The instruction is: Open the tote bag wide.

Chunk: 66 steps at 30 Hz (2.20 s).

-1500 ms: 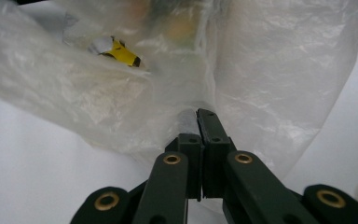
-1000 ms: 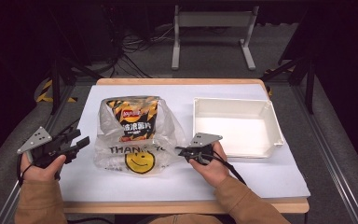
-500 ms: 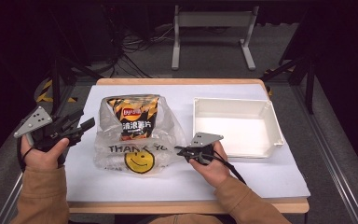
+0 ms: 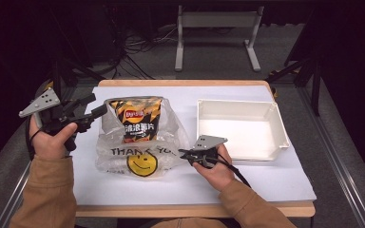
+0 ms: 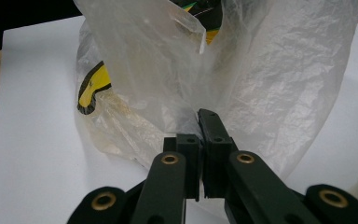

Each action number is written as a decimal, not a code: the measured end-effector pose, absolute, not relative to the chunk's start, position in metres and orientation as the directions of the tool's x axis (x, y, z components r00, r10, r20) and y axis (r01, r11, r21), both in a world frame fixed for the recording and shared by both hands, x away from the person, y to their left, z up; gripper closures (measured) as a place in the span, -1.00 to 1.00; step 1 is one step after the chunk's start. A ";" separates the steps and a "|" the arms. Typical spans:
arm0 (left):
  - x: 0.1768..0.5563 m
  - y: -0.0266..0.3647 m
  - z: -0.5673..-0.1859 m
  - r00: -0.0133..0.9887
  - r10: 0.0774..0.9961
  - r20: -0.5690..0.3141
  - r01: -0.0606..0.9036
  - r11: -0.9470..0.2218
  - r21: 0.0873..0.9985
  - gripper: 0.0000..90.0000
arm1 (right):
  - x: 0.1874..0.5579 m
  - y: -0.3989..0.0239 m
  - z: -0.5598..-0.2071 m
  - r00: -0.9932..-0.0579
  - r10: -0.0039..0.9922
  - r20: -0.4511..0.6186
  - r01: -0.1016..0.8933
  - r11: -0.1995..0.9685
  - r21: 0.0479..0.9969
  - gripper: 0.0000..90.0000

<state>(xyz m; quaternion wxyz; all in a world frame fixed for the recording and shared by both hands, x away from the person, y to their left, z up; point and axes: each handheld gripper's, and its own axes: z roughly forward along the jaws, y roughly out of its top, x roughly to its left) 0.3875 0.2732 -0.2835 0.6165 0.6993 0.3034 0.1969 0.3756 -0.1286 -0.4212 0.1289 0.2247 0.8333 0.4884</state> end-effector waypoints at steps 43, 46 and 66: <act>0.403 0.269 -0.332 0.643 0.765 0.040 0.311 -0.309 0.899 -0.39 | 0.371 -0.129 -0.414 -0.875 0.483 0.010 0.232 0.401 0.886 0.86; 0.405 0.271 -0.336 0.668 0.744 0.012 0.338 -0.318 0.886 0.04 | 0.372 -0.129 -0.414 -0.875 0.485 0.012 0.233 0.398 0.887 0.86; 0.393 0.278 -0.318 0.699 0.715 -0.019 0.284 -0.253 0.925 0.99 | 0.364 -0.152 -0.372 -0.864 0.503 0.008 0.180 0.295 0.938 0.35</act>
